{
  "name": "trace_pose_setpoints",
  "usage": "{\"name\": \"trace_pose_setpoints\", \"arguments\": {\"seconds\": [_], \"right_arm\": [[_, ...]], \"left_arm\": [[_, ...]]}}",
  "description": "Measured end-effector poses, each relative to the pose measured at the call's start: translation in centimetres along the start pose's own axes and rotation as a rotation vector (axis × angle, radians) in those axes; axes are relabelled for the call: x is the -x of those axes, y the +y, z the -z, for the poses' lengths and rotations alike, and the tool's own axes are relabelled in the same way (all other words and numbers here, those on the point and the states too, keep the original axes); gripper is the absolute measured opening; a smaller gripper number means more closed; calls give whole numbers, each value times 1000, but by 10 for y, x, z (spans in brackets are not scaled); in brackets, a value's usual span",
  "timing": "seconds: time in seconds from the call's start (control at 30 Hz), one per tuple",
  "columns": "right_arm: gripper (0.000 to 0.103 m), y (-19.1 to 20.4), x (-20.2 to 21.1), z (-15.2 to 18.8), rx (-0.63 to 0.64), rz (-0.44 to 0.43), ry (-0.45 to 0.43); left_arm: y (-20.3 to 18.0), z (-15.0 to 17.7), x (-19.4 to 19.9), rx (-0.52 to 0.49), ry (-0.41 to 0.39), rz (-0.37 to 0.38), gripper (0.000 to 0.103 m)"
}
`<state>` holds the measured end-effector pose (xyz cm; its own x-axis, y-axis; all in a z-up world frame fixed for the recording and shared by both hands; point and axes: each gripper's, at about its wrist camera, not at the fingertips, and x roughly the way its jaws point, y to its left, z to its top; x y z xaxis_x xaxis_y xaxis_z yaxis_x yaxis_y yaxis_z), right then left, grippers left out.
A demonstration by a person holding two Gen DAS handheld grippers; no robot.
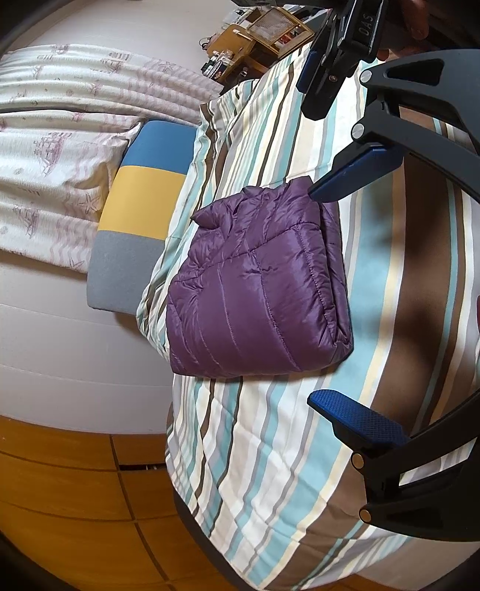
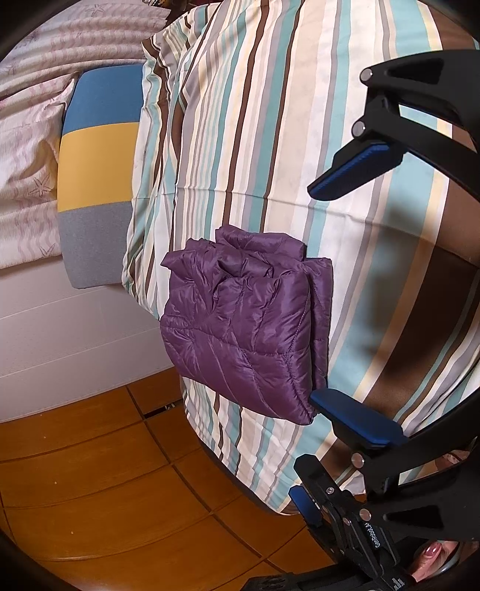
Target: Fold large clothes
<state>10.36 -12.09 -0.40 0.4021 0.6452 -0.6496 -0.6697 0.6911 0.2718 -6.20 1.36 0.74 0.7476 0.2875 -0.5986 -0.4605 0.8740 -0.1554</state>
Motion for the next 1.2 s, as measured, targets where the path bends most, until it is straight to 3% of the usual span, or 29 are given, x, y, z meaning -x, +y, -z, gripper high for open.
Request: {"name": "trace_pose_setpoints", "arguments": {"seconds": [0.53,1.2], "right_arm": [[101,1,1,0,1,7,2],[101,0,0,2,-5,3,8]], "left_arm": [[1,4,-5,27,29,26,100],[-6,7,-5,10,43,7,100]]}}
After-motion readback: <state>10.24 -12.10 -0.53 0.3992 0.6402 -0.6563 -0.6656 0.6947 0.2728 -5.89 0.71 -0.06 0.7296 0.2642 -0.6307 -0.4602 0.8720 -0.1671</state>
